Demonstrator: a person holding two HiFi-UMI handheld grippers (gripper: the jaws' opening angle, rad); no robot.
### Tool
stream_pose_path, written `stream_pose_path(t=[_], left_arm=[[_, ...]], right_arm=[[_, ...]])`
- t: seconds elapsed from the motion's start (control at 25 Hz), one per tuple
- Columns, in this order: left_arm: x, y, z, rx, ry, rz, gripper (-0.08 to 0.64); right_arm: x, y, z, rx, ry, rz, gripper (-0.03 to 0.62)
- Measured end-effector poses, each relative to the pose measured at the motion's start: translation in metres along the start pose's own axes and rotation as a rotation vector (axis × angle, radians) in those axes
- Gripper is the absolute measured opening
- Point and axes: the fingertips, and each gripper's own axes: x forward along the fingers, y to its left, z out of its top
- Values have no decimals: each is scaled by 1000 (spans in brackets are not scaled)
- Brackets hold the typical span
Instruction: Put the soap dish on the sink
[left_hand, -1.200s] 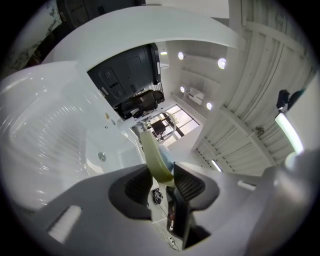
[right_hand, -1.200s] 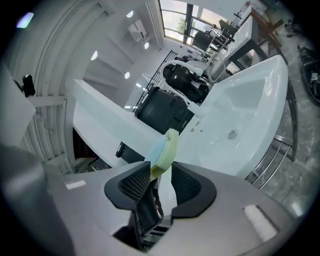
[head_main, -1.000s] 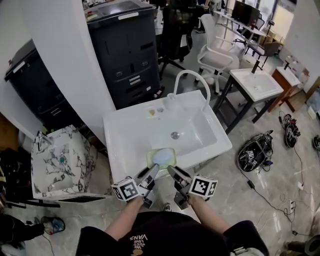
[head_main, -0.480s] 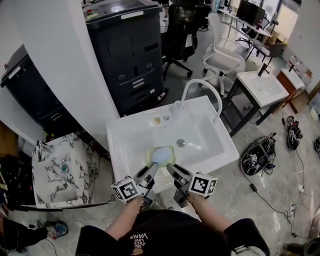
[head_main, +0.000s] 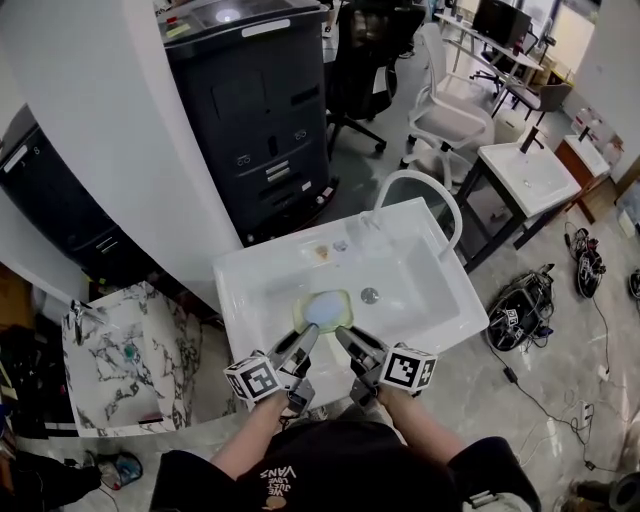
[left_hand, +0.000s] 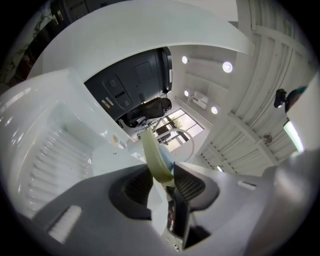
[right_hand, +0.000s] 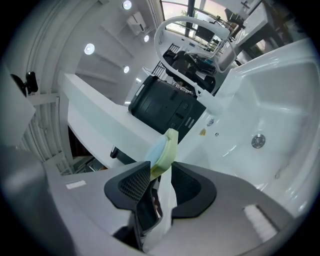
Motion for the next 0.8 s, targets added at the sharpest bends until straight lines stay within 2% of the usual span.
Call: stream_pose_path(t=[0.32,0.52,0.8], left_arm=[[17,14,5,-3,-8,18,176],[36,25,12,39,-48,39,176],[55,37,23,38,-121,84,176]], right_arm=[[12,-12,12,8,16,4,109],[22,-29,29,1,57,25,109],[42,-41,49,-20,135,71,109]])
